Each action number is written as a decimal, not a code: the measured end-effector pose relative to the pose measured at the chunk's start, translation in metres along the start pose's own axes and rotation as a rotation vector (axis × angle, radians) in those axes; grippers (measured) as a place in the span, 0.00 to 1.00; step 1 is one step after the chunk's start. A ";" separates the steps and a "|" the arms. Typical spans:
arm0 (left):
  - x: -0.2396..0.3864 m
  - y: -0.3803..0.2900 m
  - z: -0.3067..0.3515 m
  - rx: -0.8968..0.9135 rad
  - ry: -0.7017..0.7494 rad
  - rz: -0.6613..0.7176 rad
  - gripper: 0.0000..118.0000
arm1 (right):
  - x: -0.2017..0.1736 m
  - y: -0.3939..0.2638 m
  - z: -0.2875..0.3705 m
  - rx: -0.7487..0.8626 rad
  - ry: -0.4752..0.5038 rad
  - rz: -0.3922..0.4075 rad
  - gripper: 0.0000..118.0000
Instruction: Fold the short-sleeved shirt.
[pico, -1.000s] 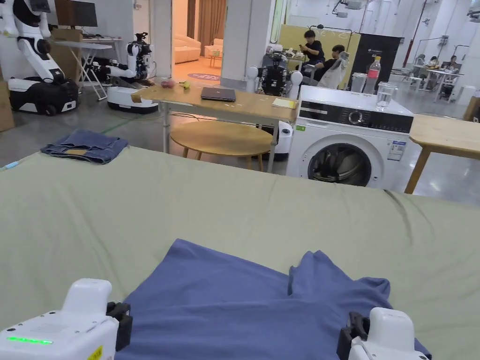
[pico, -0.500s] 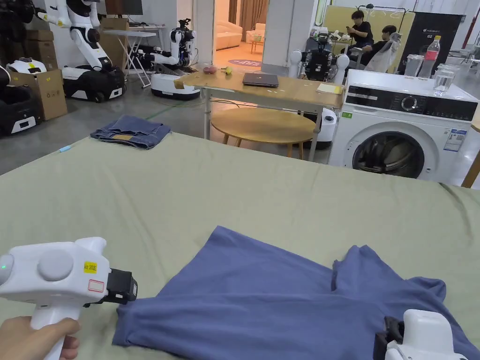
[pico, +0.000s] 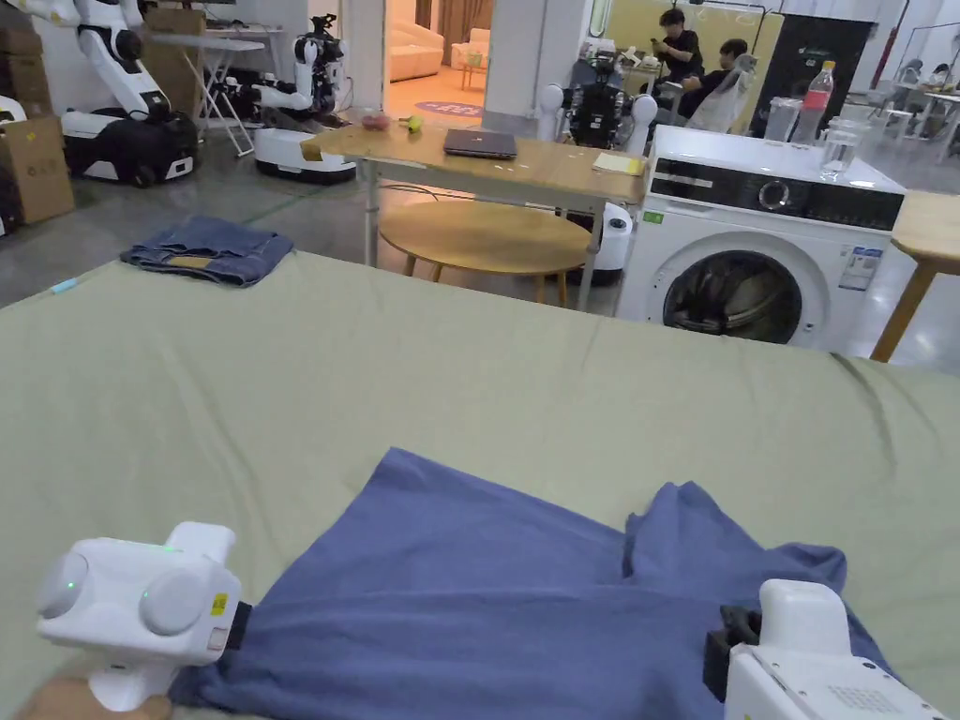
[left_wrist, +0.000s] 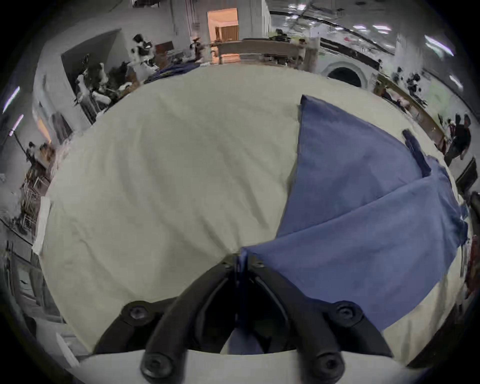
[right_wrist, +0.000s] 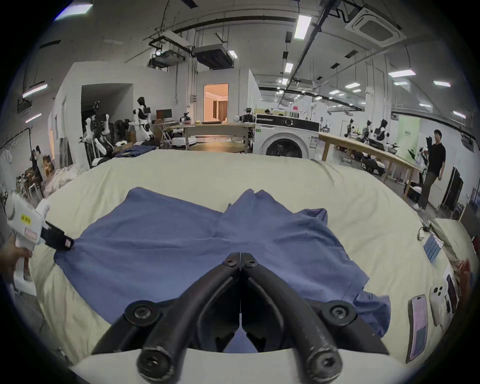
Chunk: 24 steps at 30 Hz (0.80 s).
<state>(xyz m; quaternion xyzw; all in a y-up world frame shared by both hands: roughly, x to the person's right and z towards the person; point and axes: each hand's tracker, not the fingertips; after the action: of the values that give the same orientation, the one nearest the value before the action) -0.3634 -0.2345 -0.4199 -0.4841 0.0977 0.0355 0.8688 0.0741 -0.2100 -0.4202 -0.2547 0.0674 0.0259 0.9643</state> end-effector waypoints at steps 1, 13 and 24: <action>-0.003 -0.001 0.002 0.006 -0.006 -0.001 0.00 | 0.003 0.008 -0.006 -0.008 -0.002 -0.003 0.00; -0.028 -0.008 0.031 0.085 -0.105 0.102 0.00 | 0.053 0.121 -0.214 -0.412 -0.009 0.059 0.52; -0.029 -0.005 0.030 0.079 -0.116 0.119 0.00 | 0.056 0.099 -0.266 -0.580 0.045 0.053 0.00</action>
<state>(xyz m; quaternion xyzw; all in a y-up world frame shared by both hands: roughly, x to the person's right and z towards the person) -0.3869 -0.2113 -0.3944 -0.4399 0.0771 0.1112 0.8878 0.0900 -0.2550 -0.7056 -0.5186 0.0852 0.0636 0.8484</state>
